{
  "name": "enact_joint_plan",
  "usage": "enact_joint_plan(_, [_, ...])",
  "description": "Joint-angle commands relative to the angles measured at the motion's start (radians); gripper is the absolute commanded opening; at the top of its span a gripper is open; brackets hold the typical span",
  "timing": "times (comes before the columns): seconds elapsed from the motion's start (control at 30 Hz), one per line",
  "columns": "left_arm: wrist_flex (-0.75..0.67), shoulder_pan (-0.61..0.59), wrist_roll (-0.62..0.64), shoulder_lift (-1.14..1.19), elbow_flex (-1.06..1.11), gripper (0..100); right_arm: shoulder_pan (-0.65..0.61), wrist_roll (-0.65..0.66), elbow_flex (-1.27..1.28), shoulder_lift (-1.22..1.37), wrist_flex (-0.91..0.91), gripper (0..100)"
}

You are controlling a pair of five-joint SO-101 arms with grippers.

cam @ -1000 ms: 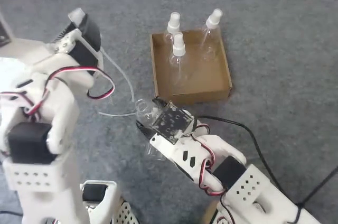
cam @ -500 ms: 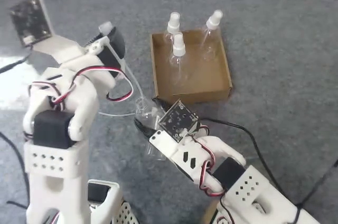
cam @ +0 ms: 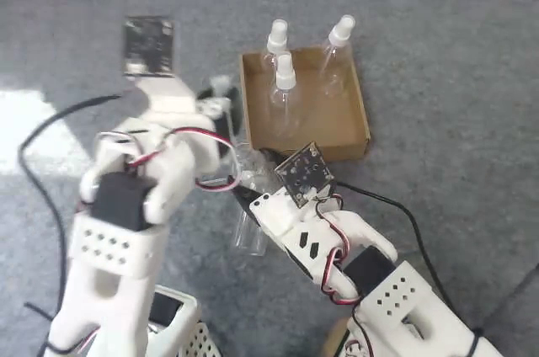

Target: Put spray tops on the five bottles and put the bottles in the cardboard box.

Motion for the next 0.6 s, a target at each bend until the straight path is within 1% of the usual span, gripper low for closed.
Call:
enact_joint_plan(0.0, [-0.097, 0.054, -0.017, -0.018, 0.148, 1, 0.005, -0.003, -0.017, -0.033, -0.024, 0.6])
enact_joint_plan(0.1, [-0.124, 0.061, -0.015, -0.02, 0.202, 1, 0.008, -0.003, -0.009, -0.033, -0.024, 0.6])
enact_joint_plan(0.2, [-0.098, 0.058, -0.015, -0.02, 0.203, 1, 0.01, -0.002, 0.006, -0.033, -0.048, 0.6])
enact_joint_plan(0.4, [-0.063, 0.058, -0.015, -0.02, 0.206, 1, 0.104, -0.008, 0.034, -0.033, -0.128, 0.6])
enact_joint_plan(0.57, [-0.051, 0.061, -0.015, -0.02, 0.206, 1, 0.111, -0.008, 0.051, -0.033, -0.153, 0.6])
